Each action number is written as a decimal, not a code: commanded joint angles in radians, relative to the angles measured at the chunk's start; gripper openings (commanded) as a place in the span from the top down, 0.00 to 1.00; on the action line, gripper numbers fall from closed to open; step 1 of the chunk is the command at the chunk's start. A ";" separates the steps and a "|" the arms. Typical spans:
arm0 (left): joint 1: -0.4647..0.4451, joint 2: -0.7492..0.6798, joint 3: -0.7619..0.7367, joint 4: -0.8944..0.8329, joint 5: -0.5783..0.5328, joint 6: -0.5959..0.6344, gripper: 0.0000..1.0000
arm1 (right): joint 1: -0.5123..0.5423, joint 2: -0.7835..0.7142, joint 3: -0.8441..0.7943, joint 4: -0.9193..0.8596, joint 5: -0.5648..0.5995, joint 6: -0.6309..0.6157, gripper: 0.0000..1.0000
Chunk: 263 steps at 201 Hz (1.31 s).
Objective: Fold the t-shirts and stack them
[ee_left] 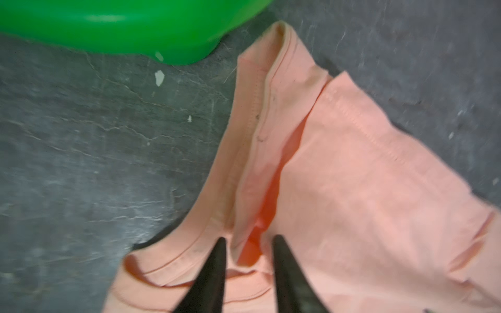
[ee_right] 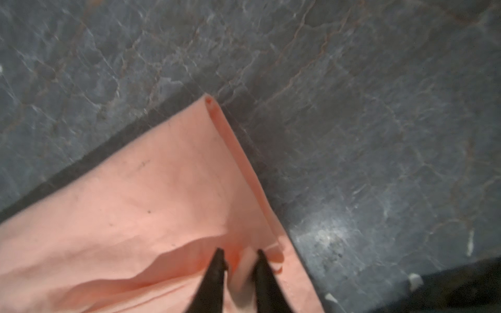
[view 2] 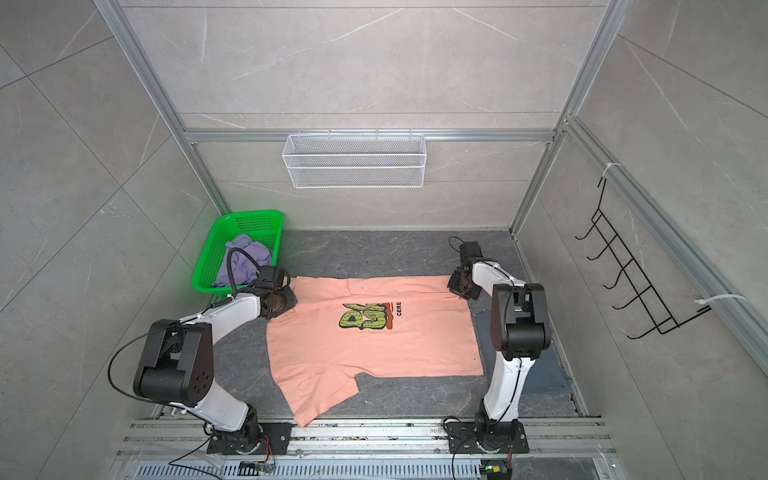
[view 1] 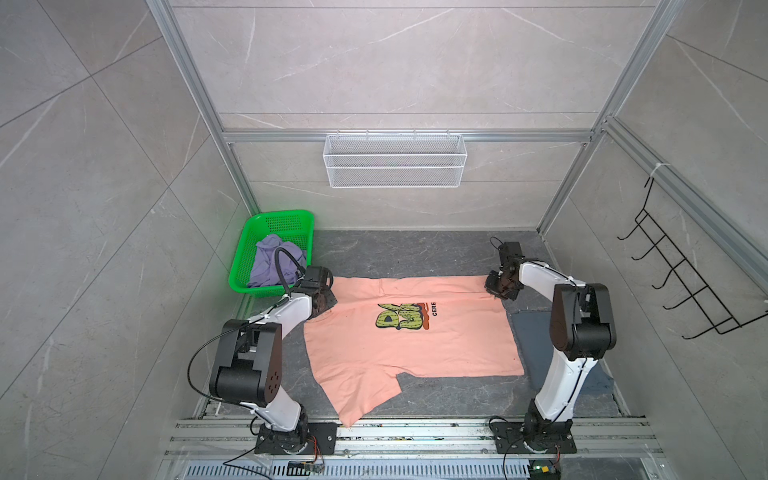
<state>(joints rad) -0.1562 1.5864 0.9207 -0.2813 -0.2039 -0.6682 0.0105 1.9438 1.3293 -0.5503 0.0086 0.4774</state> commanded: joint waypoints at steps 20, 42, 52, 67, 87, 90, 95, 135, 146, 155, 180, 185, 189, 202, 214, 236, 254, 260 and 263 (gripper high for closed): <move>0.004 -0.078 0.087 -0.053 -0.051 0.046 0.47 | -0.007 -0.106 0.018 -0.007 0.024 0.060 0.53; 0.005 -0.009 0.177 -0.055 -0.002 0.110 0.46 | -0.007 -0.122 0.055 0.002 0.009 0.086 0.49; 0.005 0.041 0.223 -0.059 0.019 0.127 0.46 | -0.007 -0.115 0.074 0.003 -0.006 0.096 0.49; 0.006 0.122 0.290 -0.058 0.053 0.151 0.46 | -0.007 -0.100 0.089 0.011 -0.032 0.112 0.48; 0.008 0.231 0.392 -0.071 0.085 0.161 0.47 | -0.006 -0.079 0.087 0.025 -0.064 0.138 0.48; 0.008 0.245 0.405 -0.072 0.087 0.161 0.47 | -0.006 -0.077 0.083 0.028 -0.067 0.141 0.48; 0.008 0.271 0.427 -0.074 0.095 0.166 0.47 | -0.004 -0.077 0.078 0.031 -0.070 0.147 0.49; 0.021 0.422 0.557 -0.090 0.148 0.173 0.50 | 0.013 -0.081 0.017 0.080 -0.129 0.175 0.49; 0.024 0.449 0.577 -0.090 0.153 0.171 0.52 | 0.023 -0.079 0.006 0.087 -0.131 0.182 0.49; 0.026 0.465 0.589 -0.090 0.155 0.171 0.52 | 0.032 -0.074 0.000 0.089 -0.131 0.188 0.49; 0.030 0.488 0.609 -0.089 0.149 0.171 0.52 | 0.047 -0.053 -0.013 0.094 -0.128 0.205 0.49; 0.030 0.492 0.610 -0.089 0.145 0.172 0.52 | 0.049 -0.048 -0.016 0.097 -0.128 0.209 0.49; 0.030 0.495 0.611 -0.088 0.144 0.173 0.52 | 0.051 -0.045 -0.017 0.099 -0.128 0.212 0.49; 0.033 0.506 0.615 -0.088 0.141 0.178 0.53 | 0.054 -0.032 -0.016 0.102 -0.128 0.217 0.49; 0.035 0.516 0.617 -0.086 0.138 0.182 0.54 | 0.053 -0.021 -0.009 0.099 -0.127 0.217 0.49; 0.037 0.529 0.624 -0.088 0.147 0.179 0.57 | 0.053 -0.004 0.009 0.086 -0.119 0.216 0.49; 0.037 0.531 0.624 -0.084 0.154 0.174 0.60 | 0.053 0.007 0.023 0.076 -0.112 0.215 0.49; 0.037 0.531 0.622 -0.084 0.154 0.173 0.60 | 0.054 0.010 0.027 0.074 -0.111 0.214 0.49; 0.037 0.532 0.622 -0.084 0.152 0.173 0.60 | 0.053 0.013 0.029 0.073 -0.111 0.215 0.49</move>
<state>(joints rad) -0.1280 2.1082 1.5188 -0.3618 -0.0677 -0.5079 0.0624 1.9263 1.3277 -0.4625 -0.1177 0.6819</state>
